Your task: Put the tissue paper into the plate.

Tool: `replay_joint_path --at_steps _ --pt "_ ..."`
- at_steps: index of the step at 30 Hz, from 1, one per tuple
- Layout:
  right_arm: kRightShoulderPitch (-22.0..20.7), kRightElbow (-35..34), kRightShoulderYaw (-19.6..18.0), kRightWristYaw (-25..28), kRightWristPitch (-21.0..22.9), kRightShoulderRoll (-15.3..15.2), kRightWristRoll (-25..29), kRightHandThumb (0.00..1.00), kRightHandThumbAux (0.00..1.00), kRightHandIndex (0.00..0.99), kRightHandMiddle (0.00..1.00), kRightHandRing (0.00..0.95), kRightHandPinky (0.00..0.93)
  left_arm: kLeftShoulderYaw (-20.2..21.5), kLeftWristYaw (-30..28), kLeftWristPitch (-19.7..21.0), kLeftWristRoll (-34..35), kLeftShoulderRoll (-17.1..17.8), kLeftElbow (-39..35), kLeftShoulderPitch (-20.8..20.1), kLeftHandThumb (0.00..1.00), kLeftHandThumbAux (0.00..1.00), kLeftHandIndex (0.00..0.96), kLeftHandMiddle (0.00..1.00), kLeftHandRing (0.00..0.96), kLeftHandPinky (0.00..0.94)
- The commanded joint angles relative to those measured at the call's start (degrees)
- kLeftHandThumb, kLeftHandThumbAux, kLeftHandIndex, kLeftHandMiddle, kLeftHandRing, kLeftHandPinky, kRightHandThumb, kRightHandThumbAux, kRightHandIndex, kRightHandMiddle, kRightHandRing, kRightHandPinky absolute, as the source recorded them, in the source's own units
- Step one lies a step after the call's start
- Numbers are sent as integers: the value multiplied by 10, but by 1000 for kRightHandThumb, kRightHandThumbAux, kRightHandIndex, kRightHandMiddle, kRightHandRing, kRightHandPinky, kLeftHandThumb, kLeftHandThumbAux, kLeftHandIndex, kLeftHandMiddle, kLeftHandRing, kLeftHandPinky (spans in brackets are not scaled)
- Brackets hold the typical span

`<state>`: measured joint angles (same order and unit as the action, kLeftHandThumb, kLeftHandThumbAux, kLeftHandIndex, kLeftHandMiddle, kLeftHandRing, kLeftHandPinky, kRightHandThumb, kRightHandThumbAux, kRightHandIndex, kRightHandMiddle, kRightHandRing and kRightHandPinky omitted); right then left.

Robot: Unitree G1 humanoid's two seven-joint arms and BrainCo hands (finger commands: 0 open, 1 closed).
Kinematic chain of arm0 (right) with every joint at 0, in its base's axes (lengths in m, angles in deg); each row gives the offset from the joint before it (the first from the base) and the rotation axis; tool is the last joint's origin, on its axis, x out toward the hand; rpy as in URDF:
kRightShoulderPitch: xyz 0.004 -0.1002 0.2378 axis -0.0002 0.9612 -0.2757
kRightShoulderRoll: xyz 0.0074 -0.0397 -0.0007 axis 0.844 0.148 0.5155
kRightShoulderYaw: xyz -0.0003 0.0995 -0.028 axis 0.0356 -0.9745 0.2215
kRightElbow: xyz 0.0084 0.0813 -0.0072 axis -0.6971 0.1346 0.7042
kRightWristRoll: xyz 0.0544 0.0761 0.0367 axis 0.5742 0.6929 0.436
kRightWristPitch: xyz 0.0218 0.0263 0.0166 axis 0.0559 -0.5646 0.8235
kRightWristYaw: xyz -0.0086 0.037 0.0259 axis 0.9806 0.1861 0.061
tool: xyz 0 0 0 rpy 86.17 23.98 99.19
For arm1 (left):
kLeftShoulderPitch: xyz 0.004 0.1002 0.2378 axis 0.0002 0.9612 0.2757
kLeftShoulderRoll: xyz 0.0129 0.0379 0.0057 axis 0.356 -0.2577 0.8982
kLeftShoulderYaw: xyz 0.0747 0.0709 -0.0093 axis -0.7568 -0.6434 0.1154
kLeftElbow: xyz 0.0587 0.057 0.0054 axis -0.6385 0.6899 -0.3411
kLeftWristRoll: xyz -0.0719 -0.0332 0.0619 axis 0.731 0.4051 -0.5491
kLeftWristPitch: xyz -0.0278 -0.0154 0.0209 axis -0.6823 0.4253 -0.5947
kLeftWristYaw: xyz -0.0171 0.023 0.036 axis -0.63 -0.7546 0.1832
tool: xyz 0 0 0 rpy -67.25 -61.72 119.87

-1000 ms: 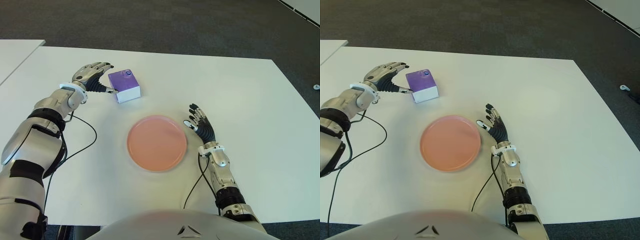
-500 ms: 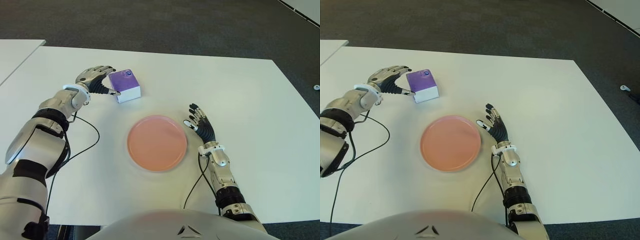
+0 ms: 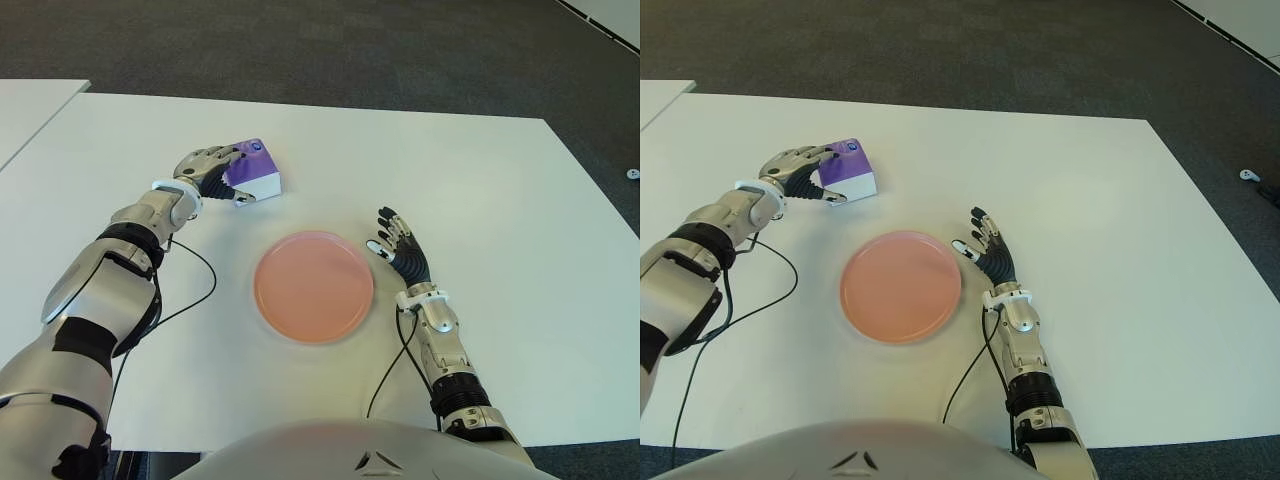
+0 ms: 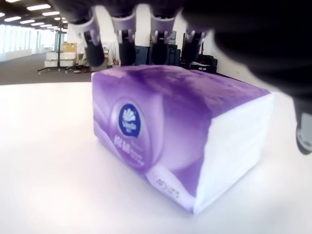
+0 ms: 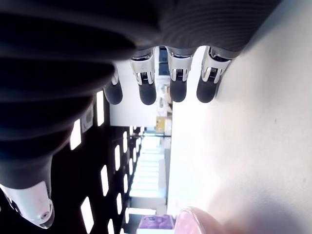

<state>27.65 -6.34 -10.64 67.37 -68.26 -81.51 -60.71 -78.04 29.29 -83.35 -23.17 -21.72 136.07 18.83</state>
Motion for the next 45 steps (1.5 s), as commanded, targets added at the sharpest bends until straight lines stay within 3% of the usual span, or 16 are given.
replay_joint_path --at_steps 1,16,34,37,45 --pt "91 89 8 8 66 4 -5 18 640 0 0 0 0 -29 45 14 -33 -14 13 11 189 393 0 0 0 0" --pt "96 85 11 17 71 5 -5 2 636 0 0 0 0 -61 86 29 -56 -29 24 26 164 390 0 0 0 0" --pt "99 87 10 21 69 5 -3 0 633 0 0 0 0 -89 23 49 -67 -22 41 89 118 388 0 0 0 5" --pt "100 86 10 22 69 4 -3 0 635 0 0 0 0 -93 -1 39 -69 -15 40 91 114 388 0 0 0 78" --pt "103 80 10 23 70 3 -4 0 635 0 0 0 0 -103 -74 -38 -69 47 13 109 110 366 9 0 34 185"
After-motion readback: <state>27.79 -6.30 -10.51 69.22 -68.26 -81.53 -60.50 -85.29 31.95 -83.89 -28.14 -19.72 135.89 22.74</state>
